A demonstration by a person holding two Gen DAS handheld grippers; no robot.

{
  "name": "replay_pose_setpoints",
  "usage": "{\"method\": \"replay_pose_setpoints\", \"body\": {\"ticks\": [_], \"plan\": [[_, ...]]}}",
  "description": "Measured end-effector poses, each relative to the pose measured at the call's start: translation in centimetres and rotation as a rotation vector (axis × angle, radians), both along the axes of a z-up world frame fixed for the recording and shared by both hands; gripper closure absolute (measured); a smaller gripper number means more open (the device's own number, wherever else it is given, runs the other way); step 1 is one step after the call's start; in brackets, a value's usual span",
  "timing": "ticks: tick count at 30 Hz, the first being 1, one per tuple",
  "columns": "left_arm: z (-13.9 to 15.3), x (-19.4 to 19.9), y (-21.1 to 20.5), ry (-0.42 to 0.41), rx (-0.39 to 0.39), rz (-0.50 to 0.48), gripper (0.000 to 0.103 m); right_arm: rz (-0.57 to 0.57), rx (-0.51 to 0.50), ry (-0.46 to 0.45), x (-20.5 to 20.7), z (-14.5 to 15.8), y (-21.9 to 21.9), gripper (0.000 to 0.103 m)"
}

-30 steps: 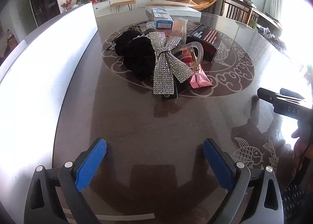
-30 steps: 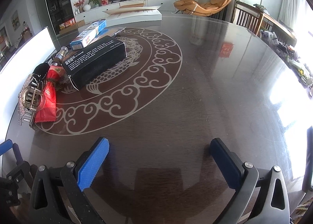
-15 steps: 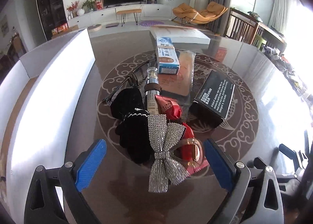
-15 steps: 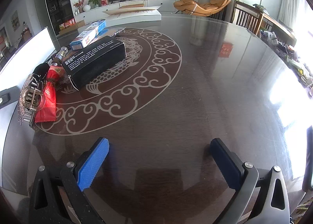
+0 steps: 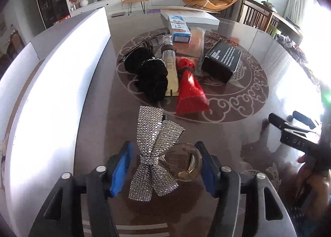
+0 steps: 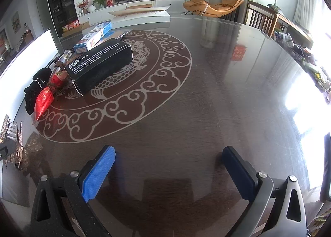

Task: Organize objects
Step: 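Lift the bow clip with the left tool while the right tool grasps the red snack packet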

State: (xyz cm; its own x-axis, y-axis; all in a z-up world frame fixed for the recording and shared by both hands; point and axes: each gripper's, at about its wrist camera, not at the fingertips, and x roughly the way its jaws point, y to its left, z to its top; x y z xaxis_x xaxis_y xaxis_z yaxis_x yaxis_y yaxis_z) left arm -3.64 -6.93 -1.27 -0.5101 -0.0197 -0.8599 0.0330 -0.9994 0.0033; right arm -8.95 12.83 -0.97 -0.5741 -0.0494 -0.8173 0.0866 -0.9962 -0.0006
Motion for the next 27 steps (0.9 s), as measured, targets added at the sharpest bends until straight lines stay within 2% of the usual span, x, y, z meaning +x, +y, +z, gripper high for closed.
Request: {"method": "replay_pose_setpoints", "body": {"ticks": [1,5,7,9,12,18,27], "plan": [[-0.2,0.0,-0.2,-0.002,-0.002,0.000,0.030,0.000,0.000,0.000,0.0,0.0,0.0,0.000],[-1.2,-0.4,-0.9,-0.003,0.044,-0.018,0.030,-0.008,-0.001,0.001,0.1,0.1,0.2,0.000],[-1.9,-0.9,-0.8,-0.011,0.043,-0.024,0.030,-0.010,-0.001,0.002,0.1,0.1,0.2,0.000],[-2.2,-1.1,-0.4,0.011,0.008,-0.032,0.027,-0.011,-0.001,0.002,0.1,0.1,0.2,0.000],[-2.4,-1.4,0.0,0.023,-0.024,-0.045,0.020,-0.011,-0.001,0.002,0.1,0.1,0.2,0.000],[-2.7,-1.8,-0.6,0.018,-0.015,-0.021,0.006,-0.012,-0.001,0.002,0.1,0.0,0.2,0.000],[-2.8,-1.8,-0.9,0.042,-0.017,-0.007,0.000,-0.012,0.000,0.002,0.1,0.0,0.2,0.000]]}}
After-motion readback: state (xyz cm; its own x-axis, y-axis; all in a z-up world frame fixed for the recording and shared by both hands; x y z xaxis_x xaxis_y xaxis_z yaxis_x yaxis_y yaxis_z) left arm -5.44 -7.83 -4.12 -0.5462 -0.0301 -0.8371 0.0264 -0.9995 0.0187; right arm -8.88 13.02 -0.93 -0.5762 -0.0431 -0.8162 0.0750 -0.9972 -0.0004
